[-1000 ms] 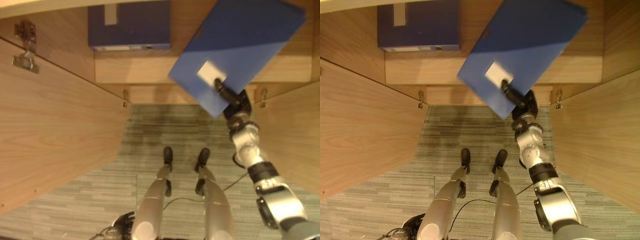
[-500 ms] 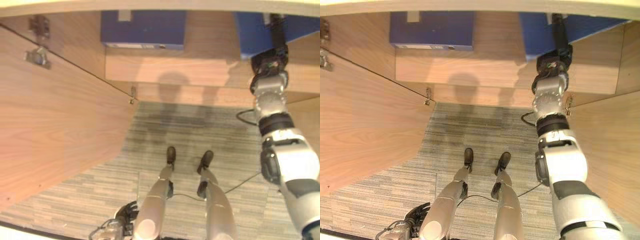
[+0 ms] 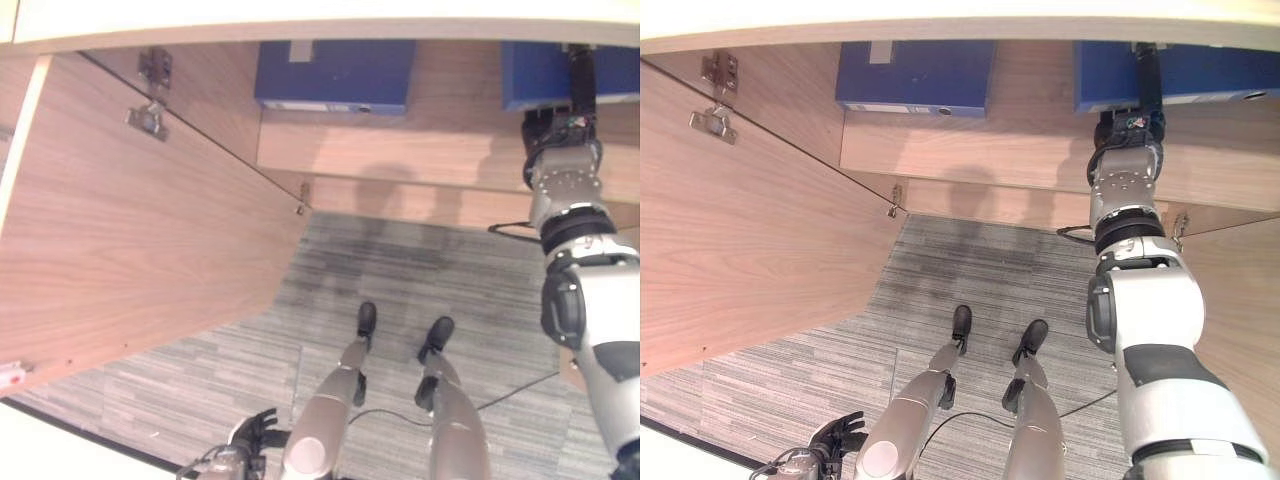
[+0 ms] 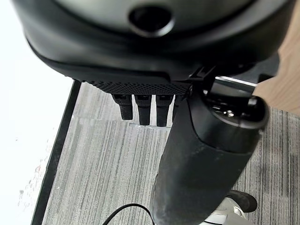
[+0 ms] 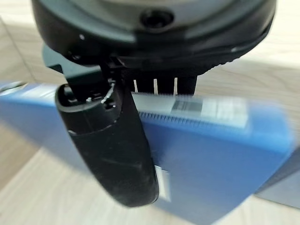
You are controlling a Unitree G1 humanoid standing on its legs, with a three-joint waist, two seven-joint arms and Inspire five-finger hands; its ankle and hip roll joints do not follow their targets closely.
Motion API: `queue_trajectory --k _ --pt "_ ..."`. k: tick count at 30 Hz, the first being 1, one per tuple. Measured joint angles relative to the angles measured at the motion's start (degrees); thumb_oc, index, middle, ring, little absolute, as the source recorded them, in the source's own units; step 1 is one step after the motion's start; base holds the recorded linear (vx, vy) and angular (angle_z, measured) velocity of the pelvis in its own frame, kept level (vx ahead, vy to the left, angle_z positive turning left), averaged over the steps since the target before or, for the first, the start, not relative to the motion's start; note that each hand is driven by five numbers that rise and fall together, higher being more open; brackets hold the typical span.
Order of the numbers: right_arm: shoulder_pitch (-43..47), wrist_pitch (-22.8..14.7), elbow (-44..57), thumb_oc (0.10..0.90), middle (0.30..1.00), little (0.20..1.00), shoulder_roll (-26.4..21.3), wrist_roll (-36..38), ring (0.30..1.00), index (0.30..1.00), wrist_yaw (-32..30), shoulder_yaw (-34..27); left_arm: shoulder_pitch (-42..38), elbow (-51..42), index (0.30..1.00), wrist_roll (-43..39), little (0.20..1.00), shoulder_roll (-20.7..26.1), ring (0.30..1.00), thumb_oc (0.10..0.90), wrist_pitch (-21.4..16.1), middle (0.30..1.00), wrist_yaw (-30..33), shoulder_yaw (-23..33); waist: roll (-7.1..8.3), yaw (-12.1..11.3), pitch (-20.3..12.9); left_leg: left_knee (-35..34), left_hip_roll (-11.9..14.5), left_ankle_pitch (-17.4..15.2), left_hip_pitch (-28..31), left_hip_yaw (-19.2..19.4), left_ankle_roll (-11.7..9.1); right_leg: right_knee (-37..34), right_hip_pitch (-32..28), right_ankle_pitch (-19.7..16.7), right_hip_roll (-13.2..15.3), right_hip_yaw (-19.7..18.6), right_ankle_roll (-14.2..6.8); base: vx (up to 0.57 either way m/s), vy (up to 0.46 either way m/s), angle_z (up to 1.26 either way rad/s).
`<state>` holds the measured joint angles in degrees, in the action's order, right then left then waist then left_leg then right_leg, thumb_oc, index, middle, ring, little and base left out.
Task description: Put the empty folder in the office cabinet
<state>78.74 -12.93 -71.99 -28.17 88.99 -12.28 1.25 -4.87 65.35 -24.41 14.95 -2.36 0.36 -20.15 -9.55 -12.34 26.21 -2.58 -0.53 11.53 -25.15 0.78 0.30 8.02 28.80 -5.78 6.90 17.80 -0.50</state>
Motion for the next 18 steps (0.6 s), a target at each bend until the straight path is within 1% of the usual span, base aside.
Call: queue_trajectory --k 3,6,9,11,14,15,16,18 --pt "0.0 1.9 0.0 0.800 0.900 0.900 0.3 -0.4 0.900 0.900 0.8 2.2 0.0 -0.2 0.900 0.0 0.900 0.0 0.900 0.800 0.0 0.900 -1.0 -0.4 0.00 -0.5 0.0 0.0 0.1 0.1 0.2 -0.1 -0.1 0.2 -0.2 0.3 -0.1 0.0 -0.3 0.00 0.000 0.00" --pt "0.0 3.4 0.0 0.800 0.900 0.900 1.3 -2.1 0.900 0.900 2.0 4.2 0.1 -0.3 0.900 0.1 0.900 0.0 0.900 0.800 0.0 0.900 -1.2 -1.1 0.00 -0.5 0.0 0.0 0.2 0.2 0.3 -0.3 -0.3 0.4 -0.2 0.5 -0.1 0.0 -0.5 0.00 0.000 0.00" --pt "-0.1 3.5 0.1 0.800 0.900 0.900 3.3 -2.3 0.900 0.900 2.5 4.1 0.5 -0.9 0.900 0.0 0.900 0.0 0.900 0.800 0.0 0.900 -1.2 -1.1 -0.02 -0.4 0.0 -0.1 0.3 0.3 0.3 -0.3 -0.4 0.6 -0.1 0.5 -0.2 0.0 -0.5 0.00 0.000 0.00" --pt "-0.3 3.2 0.1 0.800 0.900 0.900 5.5 -2.1 0.900 0.900 2.5 3.6 1.2 -1.7 0.900 0.1 0.900 0.0 0.900 0.800 0.1 0.900 -1.3 -1.4 -0.02 -0.3 0.0 -0.3 0.4 0.4 0.4 -0.2 -0.5 0.7 0.0 0.6 -0.2 -0.1 -0.4 0.00 0.000 0.00" --pt "-1.0 3.5 0.3 0.800 0.900 0.900 6.4 -2.2 0.900 0.900 3.0 4.7 1.4 -2.0 0.900 0.1 0.900 0.0 0.900 0.800 0.1 0.900 -1.8 -1.9 -0.05 -0.5 0.0 -0.7 0.4 0.5 0.4 -0.2 -0.7 0.9 0.2 0.7 -0.2 -0.1 -0.4 -0.01 -0.002 0.00" --pt "-2.6 4.4 1.8 0.800 0.900 0.900 6.3 -2.8 0.900 0.900 3.8 7.1 1.4 -2.0 0.900 0.3 0.900 0.0 0.900 0.800 0.2 0.900 -2.4 -1.9 -0.05 -0.4 0.0 -0.7 0.4 0.6 0.4 -0.2 -0.5 1.1 0.3 0.7 -0.2 -0.1 -0.4 -0.04 -0.014 0.01" --pt "-4.0 6.4 2.3 0.800 0.900 0.900 5.2 -6.3 0.900 0.900 5.2 11.5 1.4 -1.9 0.900 0.5 0.900 0.0 0.900 0.800 0.3 0.900 -2.8 -1.9 -0.05 -0.5 0.0 -0.7 0.3 0.7 0.4 -0.2 -0.4 1.2 0.3 0.9 -0.1 -0.1 -0.3 -0.04 -0.022 0.01" --pt "-5.1 10.7 2.9 0.800 0.900 0.900 3.5 -13.2 0.900 0.900 7.5 17.5 1.4 -1.8 0.900 0.6 0.900 0.2 0.900 0.800 0.6 0.900 -3.6 -1.6 -0.05 -0.4 0.0 -0.7 0.3 0.7 0.4 -0.1 -0.4 1.5 0.5 1.0 -0.1 -0.2 -0.3 -0.03 -0.028 -0.01"
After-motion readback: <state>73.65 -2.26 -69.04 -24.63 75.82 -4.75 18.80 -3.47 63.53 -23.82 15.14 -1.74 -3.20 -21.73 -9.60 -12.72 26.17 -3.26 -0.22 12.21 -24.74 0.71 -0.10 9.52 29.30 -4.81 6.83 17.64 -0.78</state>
